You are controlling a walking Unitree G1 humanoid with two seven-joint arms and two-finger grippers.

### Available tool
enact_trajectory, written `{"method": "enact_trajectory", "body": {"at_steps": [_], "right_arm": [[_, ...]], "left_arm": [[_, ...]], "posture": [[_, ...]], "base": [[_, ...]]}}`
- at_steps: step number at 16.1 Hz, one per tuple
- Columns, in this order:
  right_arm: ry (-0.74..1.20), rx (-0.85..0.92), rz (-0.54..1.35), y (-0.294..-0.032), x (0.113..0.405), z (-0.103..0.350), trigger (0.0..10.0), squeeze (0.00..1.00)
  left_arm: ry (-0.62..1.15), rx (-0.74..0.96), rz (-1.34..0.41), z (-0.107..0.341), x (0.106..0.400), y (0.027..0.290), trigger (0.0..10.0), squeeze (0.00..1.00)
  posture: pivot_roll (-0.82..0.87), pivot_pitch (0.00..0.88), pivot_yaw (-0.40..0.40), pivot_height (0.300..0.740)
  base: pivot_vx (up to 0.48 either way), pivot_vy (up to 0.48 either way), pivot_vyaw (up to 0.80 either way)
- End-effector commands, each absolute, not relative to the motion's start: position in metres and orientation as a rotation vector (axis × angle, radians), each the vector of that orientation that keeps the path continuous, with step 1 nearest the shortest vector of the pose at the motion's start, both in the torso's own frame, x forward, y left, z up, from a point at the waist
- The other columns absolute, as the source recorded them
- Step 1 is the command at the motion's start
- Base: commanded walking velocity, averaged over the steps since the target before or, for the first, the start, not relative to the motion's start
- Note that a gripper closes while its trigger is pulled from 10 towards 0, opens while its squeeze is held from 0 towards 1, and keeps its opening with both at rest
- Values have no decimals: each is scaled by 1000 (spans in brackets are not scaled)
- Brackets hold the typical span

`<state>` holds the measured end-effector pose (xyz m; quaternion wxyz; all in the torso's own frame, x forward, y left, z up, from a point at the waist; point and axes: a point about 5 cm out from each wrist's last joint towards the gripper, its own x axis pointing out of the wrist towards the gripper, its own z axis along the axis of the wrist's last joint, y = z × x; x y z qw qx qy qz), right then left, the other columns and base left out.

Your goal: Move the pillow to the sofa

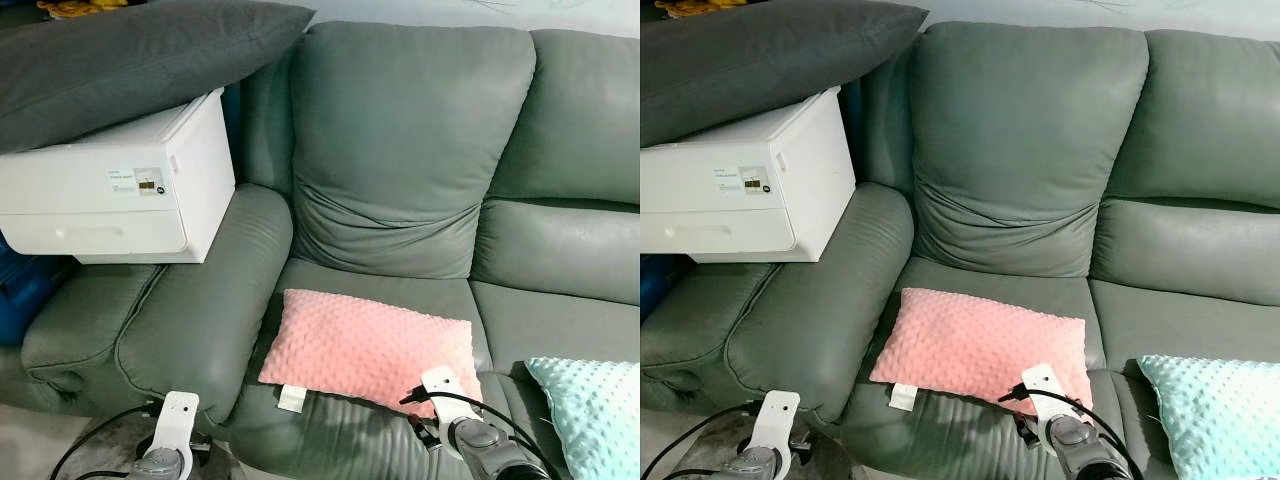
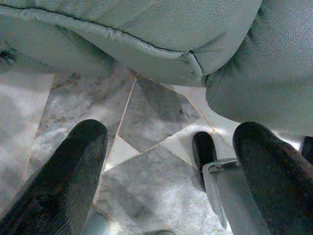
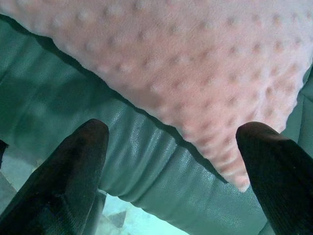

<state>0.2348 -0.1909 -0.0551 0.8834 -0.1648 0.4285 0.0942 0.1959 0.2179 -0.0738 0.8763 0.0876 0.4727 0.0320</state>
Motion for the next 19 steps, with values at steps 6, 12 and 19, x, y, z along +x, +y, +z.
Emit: {"method": "enact_trajectory", "body": {"at_steps": [6,12,19], "right_arm": [[882,-351,201,-191,237,-54,10000,0],[892,-333,186,-193,233,-56,10000,0],[892,-343,192,-192,233,-56,10000,0]], "left_arm": [[993,201,68,-73,196,220,10000,0],[1002,200,62,-75,193,220,10000,0],[1005,205,59,-75,193,220,10000,0]], "posture": [[-29,0,17,740],[-37,0,21,740],[-38,0,23,740]], "base": [[-269,0,0],[-267,0,0],[-256,0,0]]}}
